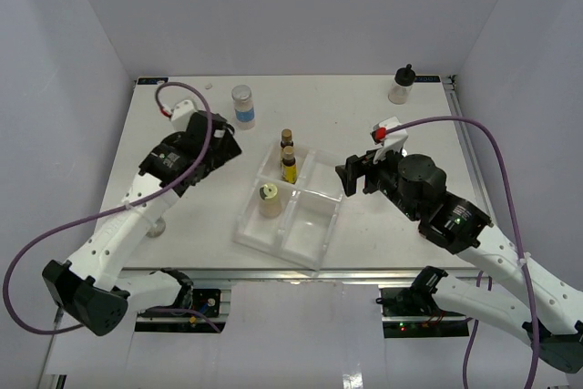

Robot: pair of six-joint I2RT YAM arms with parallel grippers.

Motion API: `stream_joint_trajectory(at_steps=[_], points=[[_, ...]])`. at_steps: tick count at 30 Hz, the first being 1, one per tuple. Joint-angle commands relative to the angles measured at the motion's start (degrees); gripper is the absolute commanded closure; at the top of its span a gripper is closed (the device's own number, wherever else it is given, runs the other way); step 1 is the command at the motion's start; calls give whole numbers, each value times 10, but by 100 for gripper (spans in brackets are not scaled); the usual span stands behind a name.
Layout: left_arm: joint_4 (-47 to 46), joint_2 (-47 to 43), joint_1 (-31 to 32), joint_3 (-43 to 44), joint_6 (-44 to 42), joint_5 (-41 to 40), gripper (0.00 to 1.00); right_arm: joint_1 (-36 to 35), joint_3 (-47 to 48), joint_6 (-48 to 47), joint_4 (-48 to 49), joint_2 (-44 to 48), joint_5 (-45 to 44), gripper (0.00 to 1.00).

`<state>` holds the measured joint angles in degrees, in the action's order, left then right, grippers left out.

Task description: Organize the condiment bottles

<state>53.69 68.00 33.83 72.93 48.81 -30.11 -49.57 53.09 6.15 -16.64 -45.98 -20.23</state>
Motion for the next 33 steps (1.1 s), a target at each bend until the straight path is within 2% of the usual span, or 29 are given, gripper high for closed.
stream_joint_trajectory(at_steps=[1, 8, 14, 20, 25, 33], points=[[46, -41, -143, 18, -23, 4, 2, -1, 9, 17, 13, 11, 17, 11], [128, -89, -211, 45, 26, -70, 2, -1, -12, -3, 23, 39, -4, 11], [175, -117, -247, 23, 47, -112, 2, -1, -20, -18, 27, 41, -5, 11], [179, -138, -283, -36, 39, -79, 2, -1, -38, -24, 38, 52, -6, 10], [162, -145, -336, -72, 20, -37, 2, 0, -43, -29, 38, 65, -8, 10], [105, -124, -487, -138, -47, 57, 2, -2, -45, -33, 36, 87, -14, 9]])
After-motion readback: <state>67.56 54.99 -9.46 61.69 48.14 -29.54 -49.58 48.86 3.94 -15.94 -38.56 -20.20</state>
